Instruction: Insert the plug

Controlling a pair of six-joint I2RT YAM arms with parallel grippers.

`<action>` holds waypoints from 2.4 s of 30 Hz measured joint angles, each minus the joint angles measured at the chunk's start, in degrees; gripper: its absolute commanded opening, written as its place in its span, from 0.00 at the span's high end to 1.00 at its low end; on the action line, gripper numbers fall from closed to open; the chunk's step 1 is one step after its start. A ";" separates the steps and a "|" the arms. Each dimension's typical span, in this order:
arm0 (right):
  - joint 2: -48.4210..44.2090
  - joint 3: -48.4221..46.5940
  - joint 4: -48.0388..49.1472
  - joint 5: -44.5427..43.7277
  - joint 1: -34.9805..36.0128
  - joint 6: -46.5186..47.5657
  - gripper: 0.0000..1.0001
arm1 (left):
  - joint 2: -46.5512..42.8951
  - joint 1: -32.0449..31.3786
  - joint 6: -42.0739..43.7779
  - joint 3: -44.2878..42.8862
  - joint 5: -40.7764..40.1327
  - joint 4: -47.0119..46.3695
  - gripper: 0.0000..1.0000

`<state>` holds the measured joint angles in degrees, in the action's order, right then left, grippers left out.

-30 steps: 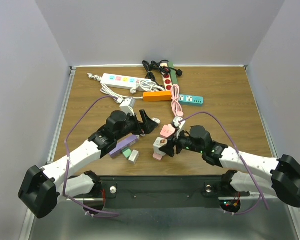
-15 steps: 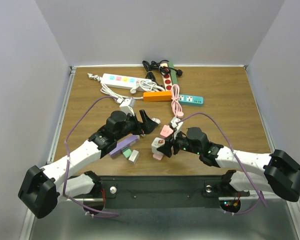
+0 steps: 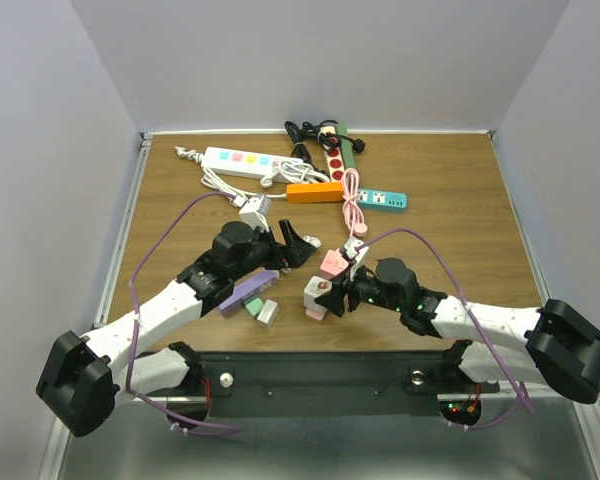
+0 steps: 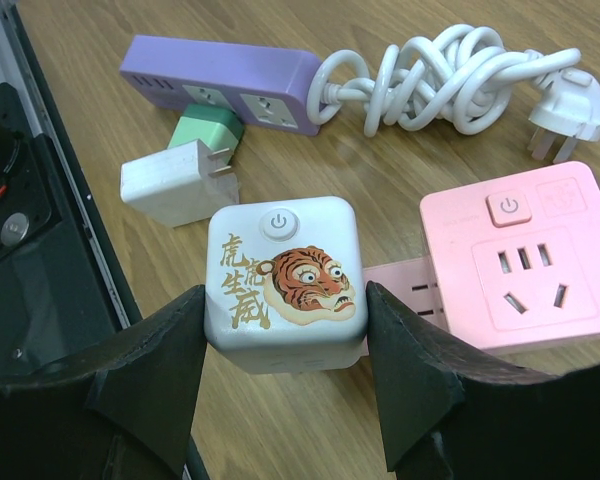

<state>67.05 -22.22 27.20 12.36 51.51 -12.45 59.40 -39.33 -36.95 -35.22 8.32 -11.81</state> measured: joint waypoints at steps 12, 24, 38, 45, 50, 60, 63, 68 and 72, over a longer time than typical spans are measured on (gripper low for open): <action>0.09 0.63 0.46 -0.20 0.31 0.09 0.99 | 0.00 0.00 0.02 0.00 0.00 0.00 0.02; -1.68 2.16 -0.20 -3.04 2.27 1.75 0.99 | 0.87 -0.44 0.13 1.09 0.26 0.15 0.02; -1.05 2.25 0.09 -6.49 4.52 1.81 0.99 | 1.57 -2.56 1.38 1.14 2.80 -0.04 0.04; -1.40 2.25 -0.55 -7.89 4.90 0.52 0.99 | 1.40 -7.48 -0.55 5.79 4.15 -0.68 0.09; -1.44 2.21 -0.79 -8.94 5.38 -0.33 0.99 | 1.18 -10.78 -3.80 8.13 2.21 -0.85 0.11; -2.80 2.23 -2.84 -10.67 6.05 -2.01 0.99 | -2.45 -13.05 -7.32 9.51 -2.60 -0.81 0.14; -2.91 2.23 -3.06 -11.37 6.40 -2.40 0.99 | -2.40 -13.09 -7.82 9.51 -3.23 -0.72 0.20; -2.71 2.12 -3.06 -12.44 7.04 -2.60 0.99 | -0.94 -13.09 -8.24 9.68 -3.52 -0.79 0.33; -2.05 1.64 -3.04 -13.35 7.52 -2.89 0.99 | 0.74 -13.09 -8.31 10.08 -3.82 -0.79 0.44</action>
<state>64.99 -20.58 24.16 -0.99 59.02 -15.33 60.14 -52.42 -45.25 -25.15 4.49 -12.60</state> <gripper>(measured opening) 0.644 0.625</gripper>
